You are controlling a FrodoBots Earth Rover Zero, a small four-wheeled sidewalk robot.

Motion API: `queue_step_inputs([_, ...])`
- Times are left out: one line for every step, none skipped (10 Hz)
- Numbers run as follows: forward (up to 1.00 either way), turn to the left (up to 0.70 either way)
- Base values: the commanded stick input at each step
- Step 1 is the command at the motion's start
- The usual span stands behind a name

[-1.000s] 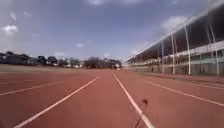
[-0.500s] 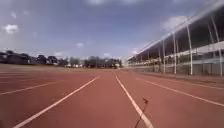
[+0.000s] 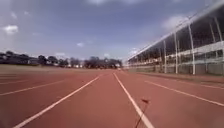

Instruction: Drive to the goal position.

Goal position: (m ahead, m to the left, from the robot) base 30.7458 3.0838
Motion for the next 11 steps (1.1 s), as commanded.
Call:
queue_step_inputs([0.7, 0.0])
queue_step_inputs([0.7, 0.0])
queue_step_inputs([0.7, 0.0])
queue_step_inputs([0.7, 0.0])
queue_step_inputs([0.7, 0.0])
queue_step_inputs([0.7, 0.0])
queue_step_inputs([0.7, 0.0])
queue_step_inputs([0.7, 0.0])
queue_step_inputs([0.7, 0.0])
queue_step_inputs([0.7, 0.0])
queue_step_inputs([0.7, 0.0])
